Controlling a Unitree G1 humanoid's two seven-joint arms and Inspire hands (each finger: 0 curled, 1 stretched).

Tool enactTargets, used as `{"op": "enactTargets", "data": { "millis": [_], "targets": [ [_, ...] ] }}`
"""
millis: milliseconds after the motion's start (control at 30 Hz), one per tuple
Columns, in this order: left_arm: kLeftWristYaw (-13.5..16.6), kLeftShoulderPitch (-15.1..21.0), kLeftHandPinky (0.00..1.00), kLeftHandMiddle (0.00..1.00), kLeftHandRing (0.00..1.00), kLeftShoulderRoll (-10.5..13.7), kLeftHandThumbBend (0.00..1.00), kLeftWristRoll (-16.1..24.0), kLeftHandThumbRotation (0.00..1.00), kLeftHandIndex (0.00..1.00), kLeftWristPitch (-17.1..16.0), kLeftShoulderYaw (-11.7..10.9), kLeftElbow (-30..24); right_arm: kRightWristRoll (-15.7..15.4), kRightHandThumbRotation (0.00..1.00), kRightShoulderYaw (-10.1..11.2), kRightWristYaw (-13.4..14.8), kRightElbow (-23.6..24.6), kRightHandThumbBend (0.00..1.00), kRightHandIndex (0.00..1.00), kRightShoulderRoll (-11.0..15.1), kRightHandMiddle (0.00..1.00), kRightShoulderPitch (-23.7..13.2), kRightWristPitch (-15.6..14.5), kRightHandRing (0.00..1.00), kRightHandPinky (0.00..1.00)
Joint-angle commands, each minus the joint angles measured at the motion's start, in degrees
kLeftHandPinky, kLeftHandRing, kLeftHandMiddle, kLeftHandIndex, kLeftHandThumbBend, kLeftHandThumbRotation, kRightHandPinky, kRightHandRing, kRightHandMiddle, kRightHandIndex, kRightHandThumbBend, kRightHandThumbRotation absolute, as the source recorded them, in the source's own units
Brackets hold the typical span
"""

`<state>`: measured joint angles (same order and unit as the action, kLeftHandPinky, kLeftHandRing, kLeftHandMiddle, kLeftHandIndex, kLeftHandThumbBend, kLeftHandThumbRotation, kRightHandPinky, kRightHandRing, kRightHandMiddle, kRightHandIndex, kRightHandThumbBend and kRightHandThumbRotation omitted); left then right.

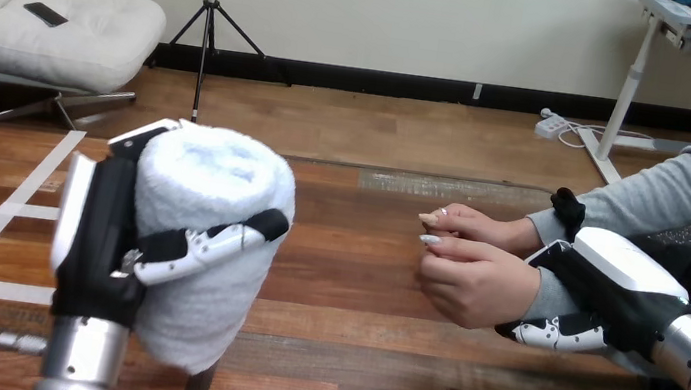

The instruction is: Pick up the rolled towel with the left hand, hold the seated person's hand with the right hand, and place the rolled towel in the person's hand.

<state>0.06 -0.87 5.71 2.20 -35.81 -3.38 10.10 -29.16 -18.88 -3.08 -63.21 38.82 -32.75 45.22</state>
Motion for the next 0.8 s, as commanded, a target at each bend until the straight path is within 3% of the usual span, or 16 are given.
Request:
{"op": "enactTargets", "data": {
  "millis": [0, 400, 767],
  "targets": [
    [-0.4, 10.7, 0.24, 0.35, 0.29, 0.2, 0.66, -1.7, 0.00, 0.38, -4.9, -0.8, 4.8, 0.9, 0.36, 1.0, -0.2, 2.3, 0.53, 0.30, -0.2, 0.27, -1.7, 1.4, 0.23, 0.21],
    [-2.0, 16.7, 0.25, 0.37, 0.31, 0.6, 0.67, -2.8, 0.00, 0.39, -6.3, -1.0, 13.6, 1.2, 0.37, 1.0, -1.2, 2.6, 0.52, 0.28, -0.6, 0.27, -1.8, 0.9, 0.22, 0.20],
    [-4.6, 21.6, 0.28, 0.38, 0.33, 1.0, 0.67, -4.2, 0.00, 0.39, -6.5, -1.0, 21.4, 1.4, 0.32, 1.1, -2.1, 2.9, 0.52, 0.27, -0.8, 0.26, -1.9, 0.9, 0.21, 0.19]
  ]
}}
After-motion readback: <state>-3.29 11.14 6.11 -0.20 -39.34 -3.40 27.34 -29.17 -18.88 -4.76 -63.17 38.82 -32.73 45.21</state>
